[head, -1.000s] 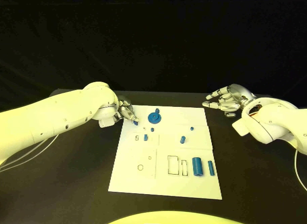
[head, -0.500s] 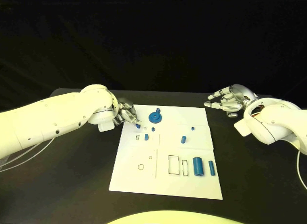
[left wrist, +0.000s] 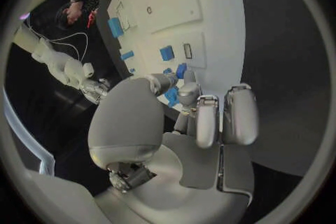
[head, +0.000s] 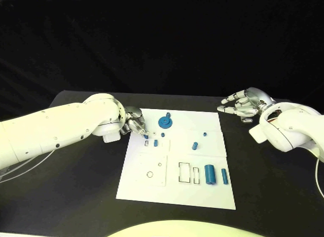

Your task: Assemble the parts on the task board

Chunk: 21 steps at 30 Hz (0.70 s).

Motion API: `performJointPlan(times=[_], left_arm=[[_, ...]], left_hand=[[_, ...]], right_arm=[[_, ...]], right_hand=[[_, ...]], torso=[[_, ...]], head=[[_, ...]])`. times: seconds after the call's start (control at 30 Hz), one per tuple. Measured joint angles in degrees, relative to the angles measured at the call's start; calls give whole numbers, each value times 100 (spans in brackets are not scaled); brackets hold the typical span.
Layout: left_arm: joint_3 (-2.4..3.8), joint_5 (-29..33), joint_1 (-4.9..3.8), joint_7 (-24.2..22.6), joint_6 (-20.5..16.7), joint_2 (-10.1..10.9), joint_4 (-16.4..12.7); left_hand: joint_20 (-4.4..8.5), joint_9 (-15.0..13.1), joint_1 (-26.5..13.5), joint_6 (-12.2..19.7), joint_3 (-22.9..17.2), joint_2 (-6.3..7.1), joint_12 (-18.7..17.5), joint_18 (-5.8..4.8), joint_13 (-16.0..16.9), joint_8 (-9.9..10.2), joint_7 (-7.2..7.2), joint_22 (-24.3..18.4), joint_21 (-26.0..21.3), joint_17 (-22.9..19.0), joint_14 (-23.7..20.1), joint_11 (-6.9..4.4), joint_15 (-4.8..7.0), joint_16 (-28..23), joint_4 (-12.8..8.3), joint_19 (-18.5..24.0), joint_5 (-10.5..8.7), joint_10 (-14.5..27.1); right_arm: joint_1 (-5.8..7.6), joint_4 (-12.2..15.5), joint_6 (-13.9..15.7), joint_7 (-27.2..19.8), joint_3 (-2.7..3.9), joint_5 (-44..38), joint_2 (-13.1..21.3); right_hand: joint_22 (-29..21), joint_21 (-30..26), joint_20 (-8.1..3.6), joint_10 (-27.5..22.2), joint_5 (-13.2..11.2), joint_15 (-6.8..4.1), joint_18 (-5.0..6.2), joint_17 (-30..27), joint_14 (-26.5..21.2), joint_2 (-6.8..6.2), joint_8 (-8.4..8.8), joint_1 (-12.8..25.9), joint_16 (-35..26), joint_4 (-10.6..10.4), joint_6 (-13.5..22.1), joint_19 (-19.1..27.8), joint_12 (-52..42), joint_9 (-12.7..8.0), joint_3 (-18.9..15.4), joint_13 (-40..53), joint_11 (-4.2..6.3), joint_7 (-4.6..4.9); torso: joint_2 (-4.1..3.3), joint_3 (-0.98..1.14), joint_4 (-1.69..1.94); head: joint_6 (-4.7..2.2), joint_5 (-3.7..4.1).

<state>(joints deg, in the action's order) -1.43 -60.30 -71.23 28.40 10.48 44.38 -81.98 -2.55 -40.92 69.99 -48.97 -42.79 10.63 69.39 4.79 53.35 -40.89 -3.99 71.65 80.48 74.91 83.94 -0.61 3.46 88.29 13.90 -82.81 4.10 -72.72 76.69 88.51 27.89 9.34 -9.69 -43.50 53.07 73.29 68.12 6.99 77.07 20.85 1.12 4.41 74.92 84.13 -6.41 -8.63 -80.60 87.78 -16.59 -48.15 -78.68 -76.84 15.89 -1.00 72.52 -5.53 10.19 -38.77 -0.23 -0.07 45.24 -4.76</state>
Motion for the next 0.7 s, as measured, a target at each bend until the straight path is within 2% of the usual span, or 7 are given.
performJointPlan(times=[0.17, 0.2, 0.23, 0.7], left_arm=[[-11, -67, 37, -13, -4, 29, -80], [-13, -76, 41, -15, -4, 34, -92], [-16, -85, 46, -17, -4, 41, -107], [-37, -139, 89, -25, -6, 108, -185]], left_hand=[[0, 0, 0, -21, -17, 0, 0, 0, 0, 0, 20, 8, 0, 0, 0, 0, 0, 0, 15, 0, 0, 0], [0, 0, -11, -21, -170, 11, 6, 0, 3, 2, 20, 8, 0, 0, 2, 0, 2, 0, -138, 0, -3, 0], [0, 0, -55, -21, -221, 54, 27, 0, 17, 1, 19, 8, 0, 0, 14, -10, 14, 0, -189, 0, -11, -11], [0, 1, -84, -22, -221, 83, 28, 0, 38, -27, 18, 13, 0, 0, 21, 0, 21, 0, -189, 0, -12, -40]], right_arm=[[0, 2, 0, 0, 0, 0, 3], [0, 3, 0, 0, 0, 0, 4], [-1, 3, 0, 0, 0, 0, 5], [-1, 10, 0, 0, 0, 0, 14]], right_hand=[[0, 0, 0, 0, 0, 0, 0, 0, 0, 0, 0, 0, 0, 0, 0, 0, 0, 0, 0, 0, 0, 0], [0, 0, 0, 0, 0, 0, 0, 0, 0, 0, 0, 0, 0, 0, 0, 0, 0, 0, 0, 0, 0, 0], [0, 0, 0, 0, 0, 0, 0, 0, 0, 0, 0, 0, 0, 0, 0, 0, 0, 0, 0, 0, 0, 0], [0, 0, 0, 0, 0, 0, 1, -1, 0, 0, 0, 0, 0, 0, 0, 0, 0, 1, 0, 0, 0, 0]], torso=[[-2, 1, -7], [-3, 1, -7], [-3, 1, -9], [-4, 4, -8]], head=[[10, -14], [12, -16], [16, -18], [38, -42]])
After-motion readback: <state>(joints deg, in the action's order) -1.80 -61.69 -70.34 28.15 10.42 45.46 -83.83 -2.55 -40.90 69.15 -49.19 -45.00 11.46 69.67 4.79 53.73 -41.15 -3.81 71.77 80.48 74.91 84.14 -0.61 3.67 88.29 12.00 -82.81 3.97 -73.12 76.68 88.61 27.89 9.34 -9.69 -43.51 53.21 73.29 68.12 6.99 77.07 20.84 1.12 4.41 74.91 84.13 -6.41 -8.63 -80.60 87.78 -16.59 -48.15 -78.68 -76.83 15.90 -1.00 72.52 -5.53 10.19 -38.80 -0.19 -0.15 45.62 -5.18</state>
